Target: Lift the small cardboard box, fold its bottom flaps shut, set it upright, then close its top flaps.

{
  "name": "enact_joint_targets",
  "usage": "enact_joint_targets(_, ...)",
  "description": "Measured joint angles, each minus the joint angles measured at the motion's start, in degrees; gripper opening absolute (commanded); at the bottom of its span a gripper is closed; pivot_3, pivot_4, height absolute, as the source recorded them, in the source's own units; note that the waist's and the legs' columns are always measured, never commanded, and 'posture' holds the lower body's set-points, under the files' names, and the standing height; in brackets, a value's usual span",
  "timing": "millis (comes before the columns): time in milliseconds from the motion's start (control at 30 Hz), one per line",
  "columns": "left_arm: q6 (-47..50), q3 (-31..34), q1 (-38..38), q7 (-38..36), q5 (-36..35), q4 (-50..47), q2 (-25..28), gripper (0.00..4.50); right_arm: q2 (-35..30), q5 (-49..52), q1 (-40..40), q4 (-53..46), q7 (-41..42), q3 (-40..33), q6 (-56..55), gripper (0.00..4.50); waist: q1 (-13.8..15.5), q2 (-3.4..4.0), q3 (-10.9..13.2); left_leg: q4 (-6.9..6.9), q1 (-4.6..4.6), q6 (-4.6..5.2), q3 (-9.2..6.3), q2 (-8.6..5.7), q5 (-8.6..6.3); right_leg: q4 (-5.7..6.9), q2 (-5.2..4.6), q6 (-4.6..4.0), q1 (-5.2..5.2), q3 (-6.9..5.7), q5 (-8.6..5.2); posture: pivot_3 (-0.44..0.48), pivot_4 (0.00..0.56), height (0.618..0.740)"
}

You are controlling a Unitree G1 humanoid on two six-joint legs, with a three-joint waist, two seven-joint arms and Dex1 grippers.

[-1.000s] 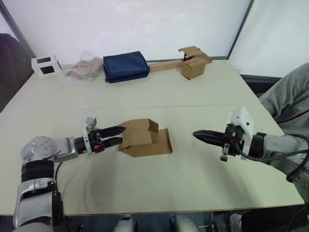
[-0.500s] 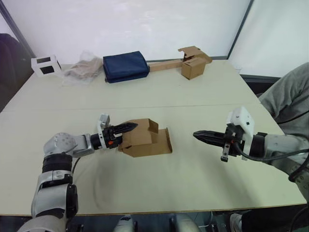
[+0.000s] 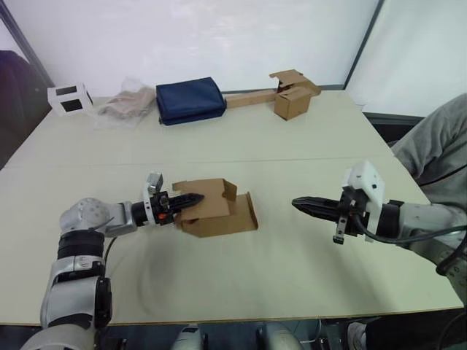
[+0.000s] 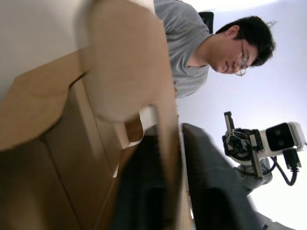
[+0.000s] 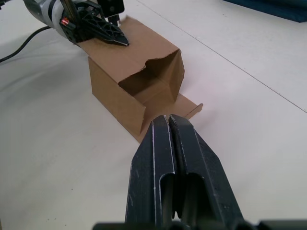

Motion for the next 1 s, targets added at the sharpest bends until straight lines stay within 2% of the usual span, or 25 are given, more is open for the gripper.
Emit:
enact_joint_targets(200,2.5,2.1,0.0,1.0,-0.9,-3.2,0.1,0.06,0.0,0.0,0.2,0.0,-0.1,-0.1,-0.1,0.00,0.0,0.00,0.0,0.00,-0.01,0.00,0.00,0.00,0.00,0.00,-0.01,0.00,0.00,0.00,0.00,0.000,0.150,0.740)
enact_joint_targets(300,1.6,3.9,0.0,1.7,-2.9,-10.6,-1.3,0.06,0.7,-0.4,-0.1,0.1,-1.1,-0.3,-0.7,0.00,0.2,-0.02,0.0,0.01,-0.03,-0.01,0.00,0.01,0.01,-0.01,-0.03,0.00,0.00,0.00,0.00,0.000,0.150,0.740)
enact_joint_targets(400,-7.1,2.2,0.2,-0.3,-2.7,-23.0,-1.7,0.06,3.6,-0.5,-1.4,1.1,-3.4,-1.2,-1.6,0.00,0.2,-0.01,0.0,-0.01,-0.02,-0.47,0.01,0.02,0.26,-0.02,-0.05,0.00,0.00,0.01,0.00,0.000,0.150,0.740)
enact_joint_targets(500,-20.2,-3.5,0.5,-4.5,2.7,-30.4,-0.9,0.06,6.7,-1.9,-4.0,3.2,-6.1,-1.2,-3.0,0.00,0.2,0.02,0.0,-0.08,0.02,-0.54,0.05,0.01,0.30,-0.02,-0.04,-0.01,0.00,0.04,0.01,0.000,0.150,0.740)
enact_joint_targets(733,-36.6,-11.3,0.3,-11.7,11.4,-31.2,2.3,0.06,12.0,-4.6,-12.1,9.4,-10.2,0.3,-5.0,0.00,0.0,0.02,0.0,-0.16,-0.01,-0.36,0.07,0.01,0.20,-0.04,0.00,-0.01,-0.07,0.06,0.01,0.000,0.150,0.740)
enact_joint_targets(867,-39.4,-11.7,-1.0,-13.2,12.5,-29.7,2.6,0.06,13.9,-5.0,-14.3,10.0,-11.2,1.1,-5.3,0.00,0.1,0.01,0.0,-0.13,-0.03,-0.13,0.05,0.01,0.08,-0.04,-0.01,-0.01,-0.06,0.03,0.01,0.000,0.150,0.740)
enact_joint_targets(1000,-40.8,-11.8,-3.1,-13.7,13.2,-28.3,2.2,0.06,19.2,-6.6,-15.5,11.4,-12.7,5.5,-6.0,0.00,-0.1,0.02,0.0,-0.12,-0.03,-0.13,0.05,0.01,0.07,0.00,0.00,0.00,-0.09,0.04,0.01,0.000,0.150,0.740)
